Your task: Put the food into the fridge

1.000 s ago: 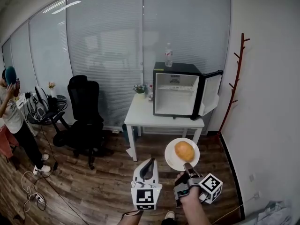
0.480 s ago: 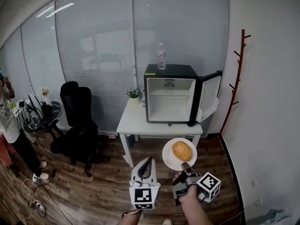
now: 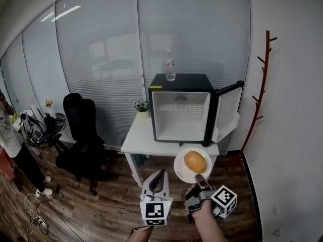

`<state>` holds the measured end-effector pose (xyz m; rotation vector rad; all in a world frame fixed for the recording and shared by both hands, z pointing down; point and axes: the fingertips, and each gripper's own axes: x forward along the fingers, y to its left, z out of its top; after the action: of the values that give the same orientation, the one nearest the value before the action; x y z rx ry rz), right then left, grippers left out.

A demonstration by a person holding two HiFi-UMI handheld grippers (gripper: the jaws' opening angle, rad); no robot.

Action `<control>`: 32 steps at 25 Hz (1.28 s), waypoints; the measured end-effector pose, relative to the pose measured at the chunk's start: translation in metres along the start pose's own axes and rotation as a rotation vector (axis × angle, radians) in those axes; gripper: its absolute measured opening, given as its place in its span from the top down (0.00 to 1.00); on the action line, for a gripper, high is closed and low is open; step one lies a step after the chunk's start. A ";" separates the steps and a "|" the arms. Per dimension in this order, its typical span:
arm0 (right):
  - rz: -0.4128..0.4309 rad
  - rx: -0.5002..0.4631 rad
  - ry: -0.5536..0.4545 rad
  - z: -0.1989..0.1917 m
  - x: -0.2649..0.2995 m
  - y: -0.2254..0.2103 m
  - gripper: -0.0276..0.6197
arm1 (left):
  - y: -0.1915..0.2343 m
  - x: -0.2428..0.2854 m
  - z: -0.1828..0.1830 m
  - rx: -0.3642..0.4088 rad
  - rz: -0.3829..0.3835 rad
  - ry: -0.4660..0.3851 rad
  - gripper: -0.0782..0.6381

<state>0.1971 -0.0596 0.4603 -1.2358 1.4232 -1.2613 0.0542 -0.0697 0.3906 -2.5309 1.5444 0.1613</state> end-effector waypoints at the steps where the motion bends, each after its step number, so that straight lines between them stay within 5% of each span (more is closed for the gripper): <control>1: 0.004 0.005 0.004 0.004 0.007 -0.001 0.90 | 0.001 0.006 -0.002 0.003 0.003 0.004 0.85; 17: -0.026 -0.010 0.006 0.019 0.134 -0.010 0.90 | 0.060 0.114 -0.040 -0.006 0.003 0.004 0.85; 32: -0.027 -0.034 -0.025 -0.014 0.274 0.013 0.90 | 0.174 0.206 -0.059 -0.030 -0.023 -0.013 0.85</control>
<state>0.1398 -0.3278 0.4539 -1.2933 1.4198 -1.2401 -0.0061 -0.3391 0.3950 -2.5645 1.5180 0.1996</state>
